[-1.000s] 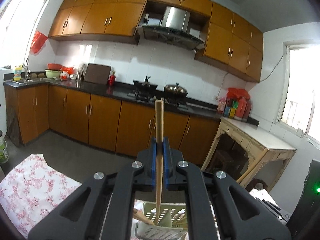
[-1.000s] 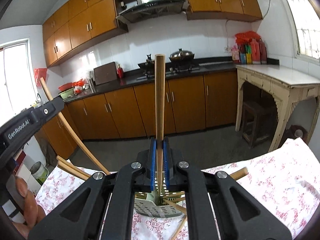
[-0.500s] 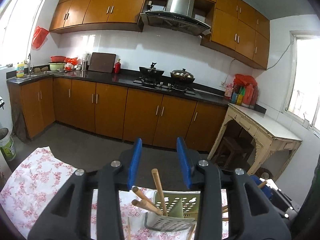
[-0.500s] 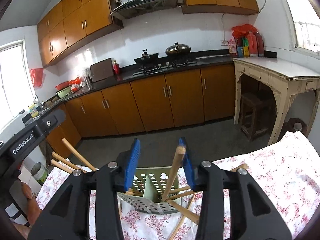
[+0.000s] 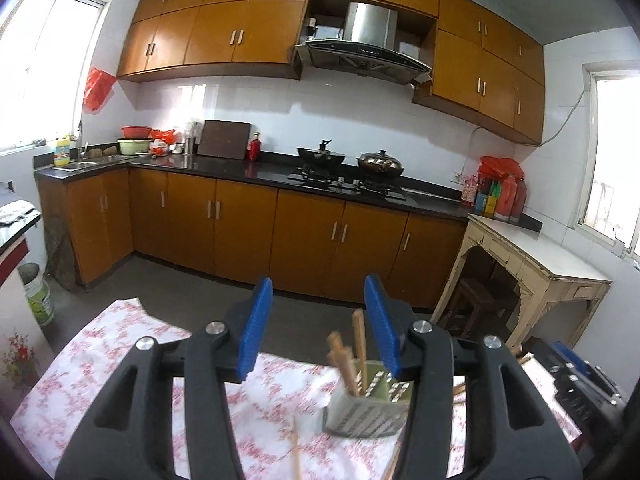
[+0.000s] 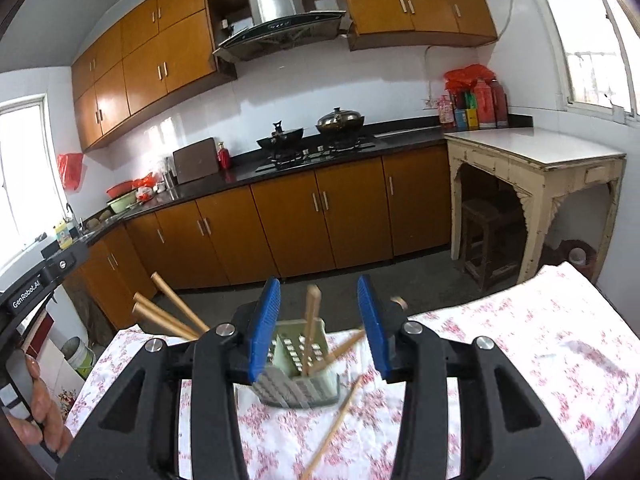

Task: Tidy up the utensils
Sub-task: 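Move both open grippers back down toward the remaining loose chopsticks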

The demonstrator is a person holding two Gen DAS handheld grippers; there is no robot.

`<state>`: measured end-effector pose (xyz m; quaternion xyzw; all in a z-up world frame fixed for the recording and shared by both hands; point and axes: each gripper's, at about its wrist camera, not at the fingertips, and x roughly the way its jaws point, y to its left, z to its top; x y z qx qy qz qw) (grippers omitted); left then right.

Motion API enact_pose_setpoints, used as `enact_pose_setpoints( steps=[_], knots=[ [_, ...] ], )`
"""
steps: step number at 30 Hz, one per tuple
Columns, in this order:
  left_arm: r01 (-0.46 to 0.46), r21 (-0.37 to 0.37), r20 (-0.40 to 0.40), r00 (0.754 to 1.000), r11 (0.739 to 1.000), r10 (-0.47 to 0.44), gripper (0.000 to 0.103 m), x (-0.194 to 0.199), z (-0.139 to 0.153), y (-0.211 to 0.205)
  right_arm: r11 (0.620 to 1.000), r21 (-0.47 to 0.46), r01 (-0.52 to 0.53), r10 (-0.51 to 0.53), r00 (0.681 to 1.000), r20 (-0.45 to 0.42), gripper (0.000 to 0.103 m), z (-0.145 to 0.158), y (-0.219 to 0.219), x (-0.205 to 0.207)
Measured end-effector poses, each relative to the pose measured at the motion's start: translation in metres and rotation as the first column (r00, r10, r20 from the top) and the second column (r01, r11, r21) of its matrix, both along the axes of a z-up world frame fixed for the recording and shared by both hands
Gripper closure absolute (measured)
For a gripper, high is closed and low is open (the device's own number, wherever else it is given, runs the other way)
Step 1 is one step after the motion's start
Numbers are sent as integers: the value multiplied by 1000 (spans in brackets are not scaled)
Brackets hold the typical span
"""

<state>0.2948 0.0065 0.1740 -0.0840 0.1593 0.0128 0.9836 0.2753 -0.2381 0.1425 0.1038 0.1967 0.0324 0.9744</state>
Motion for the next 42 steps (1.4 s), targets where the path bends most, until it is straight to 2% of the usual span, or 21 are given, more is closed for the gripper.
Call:
enact_pose_setpoints(
  steps=[4, 8, 13, 16, 21, 26, 31, 32, 36, 38, 42],
  knots=[
    [-13, 18, -22, 1000, 1000, 13, 52, -33, -16, 11, 1000, -7, 24, -24, 999, -22, 61, -18, -13, -29],
    [-27, 34, -76, 997, 999, 30, 52, -55, -49, 20, 999, -4, 44, -44, 994, -102, 61, -59, -22, -45],
    [-34, 42, -176, 983, 999, 41, 52, -59, -100, 27, 999, 0, 47, -46, 978, -203, 61, -110, -18, -46],
    [-40, 42, -239, 970, 998, 49, 52, -56, -131, 30, 999, 8, 31, -28, 964, -264, 61, -142, -5, -38],
    [-34, 49, -292, 955, 998, 47, 52, -53, -169, 35, 999, 33, -23, 33, 938, -346, 61, -178, 22, -20],
    [-15, 44, -335, 942, 999, 29, 52, -51, -193, 37, 997, 8, -83, 79, 912, -403, 62, -204, 54, -4],
    [-2, 33, -375, 927, 999, 14, 52, -51, -209, 40, 996, -37, -82, 56, 892, -448, 62, -224, 73, 10],
    [-1, 33, -379, 925, 999, 14, 52, -50, -211, 40, 996, -43, -83, 55, 888, -456, 65, -227, 74, 12],
    [11, 26, -390, 921, 1000, 0, 52, -49, -214, 38, 993, -96, -74, 24, 894, -447, 92, -228, 71, 9],
    [24, 23, -397, 918, 999, -13, 52, -47, -216, 35, 995, -76, -61, 21, 893, -450, 94, -228, 61, 8],
    [70, 14, -409, 911, 997, -58, 52, -47, -220, 22, 996, -92, 21, -60, 892, -448, 96, -229, 17, 8]
  ],
)
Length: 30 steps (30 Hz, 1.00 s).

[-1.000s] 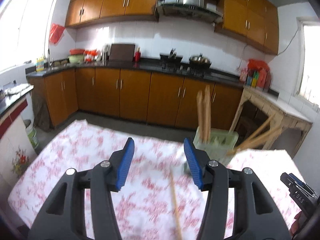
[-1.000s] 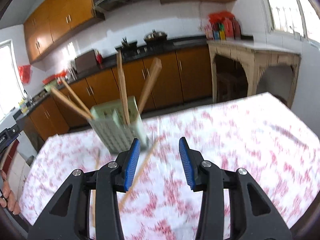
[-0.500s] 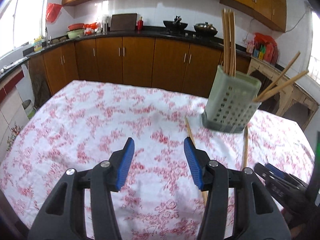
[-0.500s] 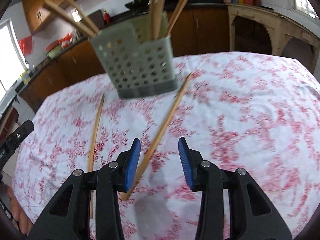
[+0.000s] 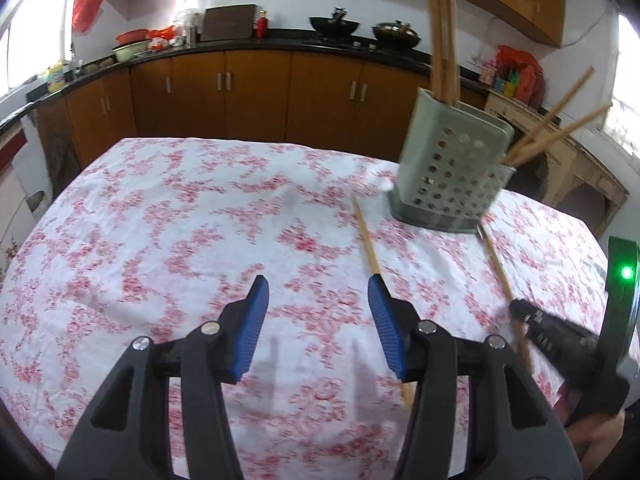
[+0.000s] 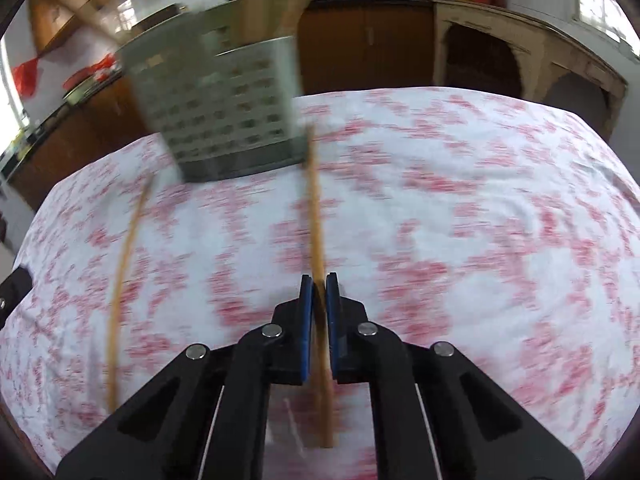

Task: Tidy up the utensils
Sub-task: 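Move both open grippers back down toward the remaining loose chopsticks, then close the right gripper on a chopstick while the left grasps another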

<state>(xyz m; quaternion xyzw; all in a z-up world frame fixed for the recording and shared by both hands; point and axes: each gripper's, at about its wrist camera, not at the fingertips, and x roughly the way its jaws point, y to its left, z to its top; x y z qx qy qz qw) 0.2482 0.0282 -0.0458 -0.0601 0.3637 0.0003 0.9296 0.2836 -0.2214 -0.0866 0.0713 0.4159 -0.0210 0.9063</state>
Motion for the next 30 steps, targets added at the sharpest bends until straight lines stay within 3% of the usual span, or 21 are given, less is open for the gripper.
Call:
enact_pose_setpoints(
  steps=[5, 12, 15, 18, 24, 30],
  knots=[
    [62, -41, -56, 996, 997, -64, 52, 3, -12, -21, 986, 12, 168, -168, 986, -8, 96, 0, -72, -3],
    [70, 31, -142, 988, 997, -65, 54, 11, -39, -51, 989, 36, 143, -144, 990, 7, 96, -2, -99, -23],
    [55, 90, -149, 988, 994, -41, 69, 12, -49, -58, 994, 34, 108, -109, 994, 14, 96, 0, -90, -24],
    [72, 111, -152, 987, 991, -55, 95, 18, -51, -57, 997, 34, 73, -73, 997, 15, 96, 0, -76, -18],
    [64, 61, -179, 983, 996, -53, 95, 40, -48, -29, 996, 63, 68, -69, 998, 16, 95, -1, -75, -14],
    [94, 10, -156, 984, 996, -91, 89, 27, -49, -11, 996, 72, 60, -62, 998, 15, 95, -2, -76, -14]
  ],
)
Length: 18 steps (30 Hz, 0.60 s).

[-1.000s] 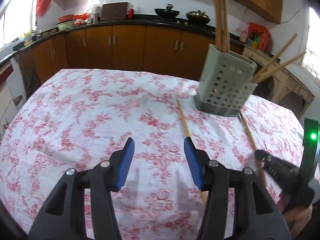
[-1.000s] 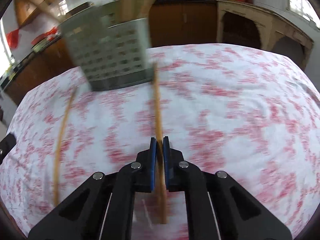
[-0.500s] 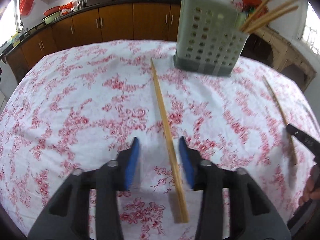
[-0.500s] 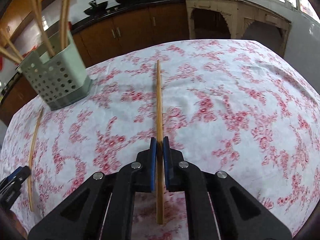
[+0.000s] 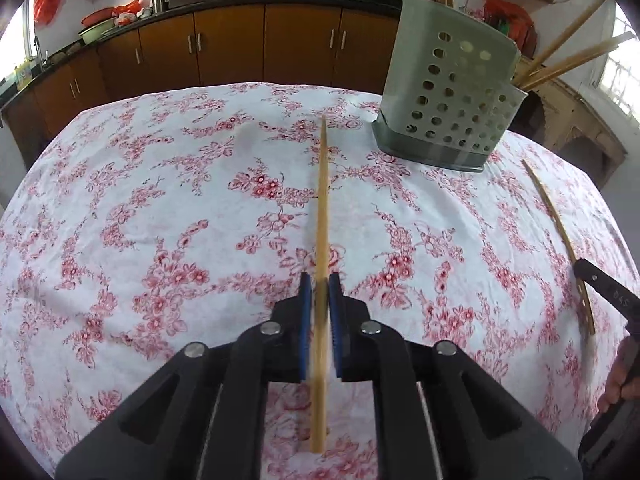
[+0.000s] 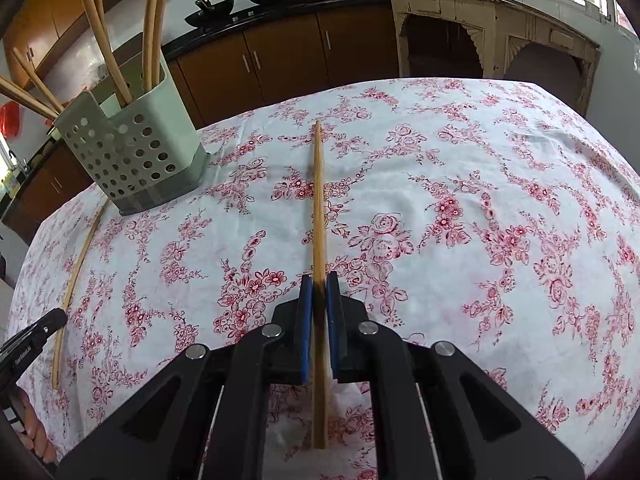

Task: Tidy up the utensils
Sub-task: 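Close the right gripper on a chopstick while the left grasps another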

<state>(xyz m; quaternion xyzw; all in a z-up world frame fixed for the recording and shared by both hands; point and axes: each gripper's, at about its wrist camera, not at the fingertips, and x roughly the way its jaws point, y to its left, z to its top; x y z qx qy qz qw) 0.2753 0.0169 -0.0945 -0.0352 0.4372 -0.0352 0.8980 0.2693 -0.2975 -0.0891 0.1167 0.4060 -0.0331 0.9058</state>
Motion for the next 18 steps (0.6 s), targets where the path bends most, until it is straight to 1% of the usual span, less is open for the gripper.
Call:
enact_pose_setpoints(
  steps=[2, 4, 9, 11, 12, 14, 16, 18],
  knots=[
    [14, 9, 7, 1000, 1000, -14, 84, -6, 0, -2, 1000, -14, -11, 11, 1000, -3, 95, 0, 1, -2],
    [23, 23, 15, 1000, 999, -23, 82, -12, 0, -4, 999, -26, -20, 20, 1000, -5, 95, 0, 3, -6],
    [13, 14, 13, 1000, 1000, -13, 82, -14, 0, -2, 1000, -7, -23, 22, 1000, -3, 95, -1, 1, -11],
    [13, 15, 13, 1000, 1000, -13, 82, -13, 0, -2, 1000, -14, -24, 24, 1000, -6, 95, 0, 1, -12],
    [13, 14, 13, 1000, 1000, -13, 82, -13, 0, -2, 999, -37, -31, 30, 999, -10, 95, 0, 4, -12],
    [24, 32, 11, 1000, 999, -25, 82, -17, 1, -3, 996, -76, -47, 45, 999, -17, 95, 1, 9, -16],
    [41, 52, 10, 999, 998, -42, 82, -21, 1, -4, 996, -75, -53, 51, 999, -17, 95, 1, 8, -19],
    [44, 53, 9, 999, 998, -45, 82, -24, 2, -3, 997, -61, -53, 52, 999, -15, 95, 1, 6, -21]
  ],
)
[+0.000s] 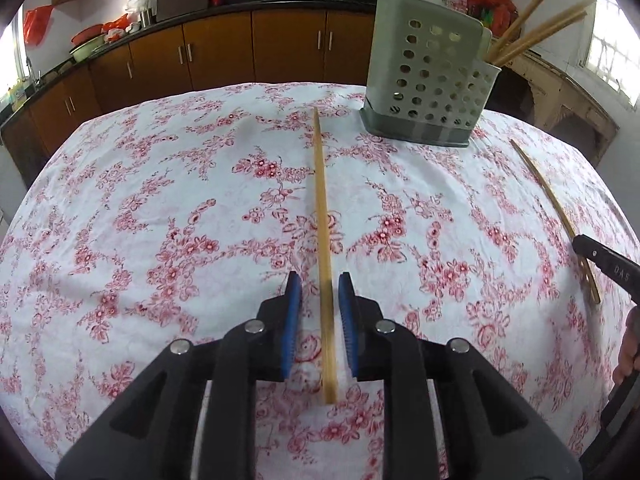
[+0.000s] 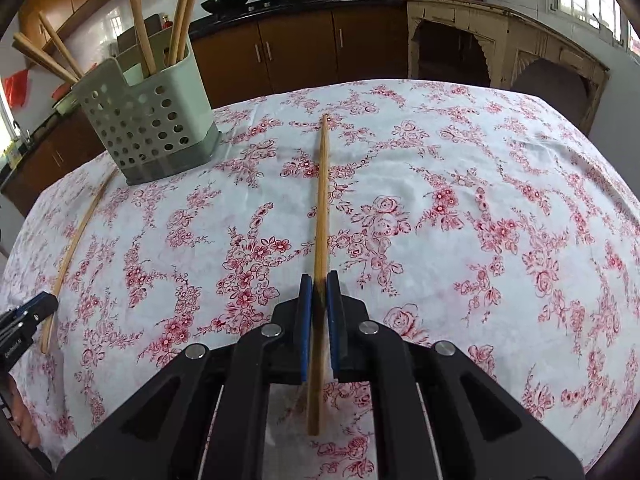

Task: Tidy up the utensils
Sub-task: 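Close the right gripper on a chopstick while the left grasps another, then lift both held chopsticks upright off the cloth toward the green holder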

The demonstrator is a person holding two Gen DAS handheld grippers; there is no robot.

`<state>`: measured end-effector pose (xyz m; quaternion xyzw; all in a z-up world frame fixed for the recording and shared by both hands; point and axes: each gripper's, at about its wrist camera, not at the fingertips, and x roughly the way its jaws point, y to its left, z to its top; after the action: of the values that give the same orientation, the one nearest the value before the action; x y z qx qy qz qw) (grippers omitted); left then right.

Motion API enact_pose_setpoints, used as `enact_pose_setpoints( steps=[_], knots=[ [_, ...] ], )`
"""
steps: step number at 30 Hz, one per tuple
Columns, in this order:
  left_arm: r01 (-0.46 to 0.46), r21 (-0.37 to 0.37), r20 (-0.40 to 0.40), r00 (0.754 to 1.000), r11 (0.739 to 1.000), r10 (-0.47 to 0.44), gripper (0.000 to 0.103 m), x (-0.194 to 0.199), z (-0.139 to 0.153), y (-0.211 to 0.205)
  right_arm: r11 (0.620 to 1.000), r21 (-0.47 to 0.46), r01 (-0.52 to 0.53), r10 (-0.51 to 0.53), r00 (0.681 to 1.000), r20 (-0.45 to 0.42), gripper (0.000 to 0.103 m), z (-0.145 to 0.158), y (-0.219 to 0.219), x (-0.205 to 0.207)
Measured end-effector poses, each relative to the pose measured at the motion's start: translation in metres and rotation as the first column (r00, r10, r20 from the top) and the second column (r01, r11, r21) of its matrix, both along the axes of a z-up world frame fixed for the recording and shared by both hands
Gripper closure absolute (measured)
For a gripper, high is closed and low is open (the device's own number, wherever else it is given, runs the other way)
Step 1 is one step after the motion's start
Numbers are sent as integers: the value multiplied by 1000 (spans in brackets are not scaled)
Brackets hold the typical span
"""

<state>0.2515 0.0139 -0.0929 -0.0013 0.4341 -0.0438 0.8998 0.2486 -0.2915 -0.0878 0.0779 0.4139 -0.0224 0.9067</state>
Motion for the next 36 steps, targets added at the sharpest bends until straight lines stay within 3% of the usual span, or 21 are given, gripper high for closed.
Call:
enact_pose_setpoints(
  steps=[6, 8, 13, 20, 25, 36],
  knots=[
    [-6, 18, 1, 1000, 1000, 6, 84, -1, -1, -2, 1000, -3, 0, 0, 1000, -2, 95, 0, 1, 0],
    [-13, 22, 1, 1000, 1000, 13, 95, 0, -1, -2, 1000, 8, 0, 0, 1000, -1, 95, 0, 0, 1],
    [20, 15, -28, 999, 1000, -20, 96, 0, 1, -2, 998, 64, 8, -8, 1000, 4, 95, 1, -9, -5],
    [35, 1, -41, 999, 999, -35, 96, -9, 12, 4, 998, 66, 12, -15, 998, 55, 95, 19, -16, -16],
    [40, -1, -7, 999, 999, -40, 95, -16, 28, 9, 998, 69, 14, -21, 995, 100, 95, 33, -21, -22],
    [40, -36, 158, 987, 999, -34, 95, -27, 93, 16, 998, 65, 7, -24, 961, 275, 95, 79, -27, -39]
  ],
)
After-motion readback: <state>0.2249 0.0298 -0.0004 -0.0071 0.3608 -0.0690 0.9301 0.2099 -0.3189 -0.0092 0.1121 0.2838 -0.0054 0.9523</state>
